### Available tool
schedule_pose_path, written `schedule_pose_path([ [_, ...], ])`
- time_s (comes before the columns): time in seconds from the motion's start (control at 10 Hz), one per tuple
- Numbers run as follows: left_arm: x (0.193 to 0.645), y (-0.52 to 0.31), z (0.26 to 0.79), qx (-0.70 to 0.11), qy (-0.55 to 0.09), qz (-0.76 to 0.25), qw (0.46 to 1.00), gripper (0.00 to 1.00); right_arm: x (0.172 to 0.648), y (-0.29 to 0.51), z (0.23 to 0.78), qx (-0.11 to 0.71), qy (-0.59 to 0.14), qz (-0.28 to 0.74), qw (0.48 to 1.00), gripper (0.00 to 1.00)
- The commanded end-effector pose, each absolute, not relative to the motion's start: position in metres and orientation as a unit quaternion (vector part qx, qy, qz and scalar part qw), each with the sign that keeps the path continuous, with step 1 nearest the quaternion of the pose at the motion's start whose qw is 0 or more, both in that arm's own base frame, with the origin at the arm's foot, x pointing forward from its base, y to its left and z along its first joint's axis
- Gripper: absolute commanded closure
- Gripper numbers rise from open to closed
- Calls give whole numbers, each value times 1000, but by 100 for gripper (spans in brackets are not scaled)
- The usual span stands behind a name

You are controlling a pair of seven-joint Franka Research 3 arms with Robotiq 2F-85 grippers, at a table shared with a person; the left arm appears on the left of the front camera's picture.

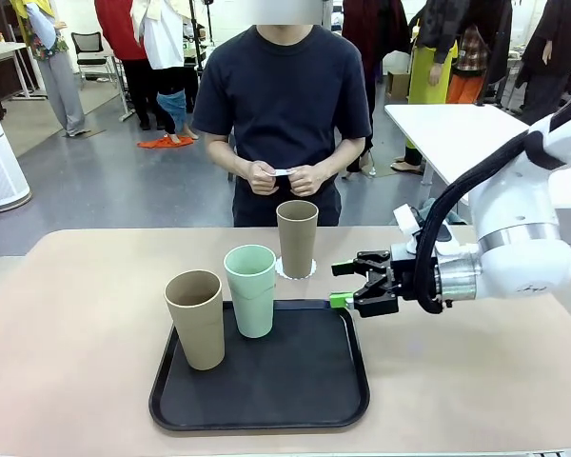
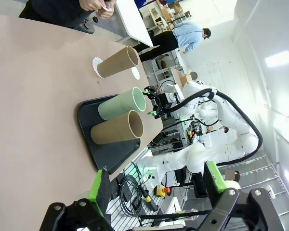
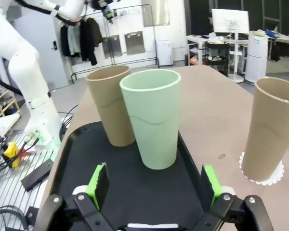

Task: Place coasters on the table and set cups on them.
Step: Take one Reusable plastic cup from the Flat Tray and place it on a coaster set by the human.

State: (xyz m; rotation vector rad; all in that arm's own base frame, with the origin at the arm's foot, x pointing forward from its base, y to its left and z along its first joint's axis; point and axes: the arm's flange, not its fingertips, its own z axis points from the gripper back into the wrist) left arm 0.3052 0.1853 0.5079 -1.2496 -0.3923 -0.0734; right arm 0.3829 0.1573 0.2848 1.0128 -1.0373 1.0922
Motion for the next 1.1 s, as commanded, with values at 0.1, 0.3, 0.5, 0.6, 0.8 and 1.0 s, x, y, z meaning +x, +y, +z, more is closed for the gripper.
schedule_pose_path([
  [0.1, 304, 186, 510, -586, -187, -35, 788, 0, 389, 179, 250, 435, -480, 456, 610, 0],
  [0.3, 304, 186, 510, -586, -187, -35, 788, 0, 395, 191, 239, 441, -472, 457, 611, 0],
  [0.5, 304, 186, 510, -586, -187, -35, 788, 0, 392, 202, 228, 447, -457, 464, 614, 0],
  [0.6, 304, 186, 510, -586, -187, -35, 788, 0, 396, 210, 226, 447, -460, 463, 612, 0],
  [0.8, 304, 186, 510, -586, -187, -35, 788, 0, 396, 223, 221, 447, -457, 464, 613, 0],
  [1.0, 304, 186, 510, -586, -187, -35, 788, 0, 403, 237, 222, 444, -462, 460, 614, 0],
])
